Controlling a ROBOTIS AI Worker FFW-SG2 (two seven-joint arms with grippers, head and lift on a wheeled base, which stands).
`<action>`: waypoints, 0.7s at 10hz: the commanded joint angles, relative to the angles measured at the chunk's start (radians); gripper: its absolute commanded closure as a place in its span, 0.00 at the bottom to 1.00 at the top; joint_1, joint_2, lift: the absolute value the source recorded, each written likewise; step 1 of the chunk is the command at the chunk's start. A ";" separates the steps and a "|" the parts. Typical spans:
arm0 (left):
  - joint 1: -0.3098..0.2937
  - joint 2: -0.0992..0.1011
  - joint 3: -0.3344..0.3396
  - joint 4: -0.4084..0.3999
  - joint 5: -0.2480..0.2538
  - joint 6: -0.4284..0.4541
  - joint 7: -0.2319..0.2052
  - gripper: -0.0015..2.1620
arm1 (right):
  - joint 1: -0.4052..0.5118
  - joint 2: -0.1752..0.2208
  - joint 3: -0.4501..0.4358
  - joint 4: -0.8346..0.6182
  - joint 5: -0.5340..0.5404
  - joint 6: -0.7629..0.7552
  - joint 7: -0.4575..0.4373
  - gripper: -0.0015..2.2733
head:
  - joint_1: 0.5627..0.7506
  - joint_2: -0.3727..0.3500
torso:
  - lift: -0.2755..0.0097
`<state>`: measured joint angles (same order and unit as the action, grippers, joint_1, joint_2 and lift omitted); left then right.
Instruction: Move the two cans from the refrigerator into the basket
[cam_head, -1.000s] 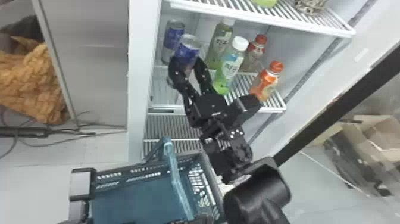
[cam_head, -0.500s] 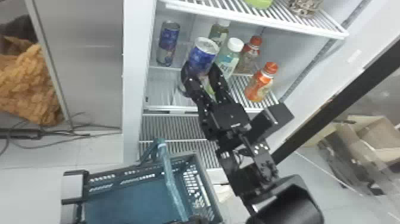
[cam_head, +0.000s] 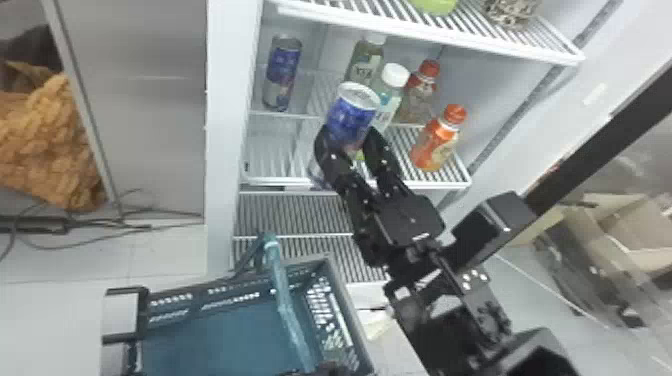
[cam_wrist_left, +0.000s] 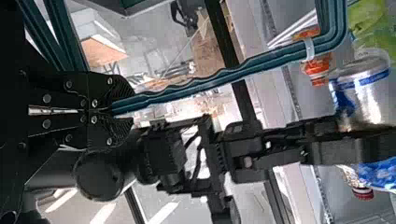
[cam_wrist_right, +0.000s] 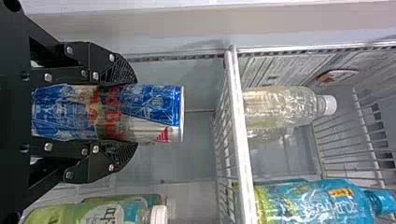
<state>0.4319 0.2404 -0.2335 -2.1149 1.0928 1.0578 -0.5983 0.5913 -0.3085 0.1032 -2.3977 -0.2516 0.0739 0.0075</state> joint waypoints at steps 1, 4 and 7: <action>0.002 -0.001 0.000 -0.002 0.000 0.000 0.000 0.56 | 0.074 0.002 -0.021 -0.082 -0.016 0.051 0.003 0.40 | 0.70 0.03 | 0.00; 0.002 0.000 0.000 0.000 0.000 0.000 -0.002 0.56 | 0.189 0.011 -0.077 -0.181 -0.024 0.162 0.009 0.40 | 0.70 0.03 | 0.00; 0.005 0.000 0.000 -0.002 -0.004 0.002 -0.002 0.56 | 0.268 0.029 -0.123 -0.227 -0.038 0.223 0.011 0.40 | 0.70 0.03 | 0.00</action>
<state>0.4368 0.2402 -0.2333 -2.1150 1.0905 1.0595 -0.5998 0.8448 -0.2837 -0.0131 -2.6146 -0.2894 0.2819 0.0184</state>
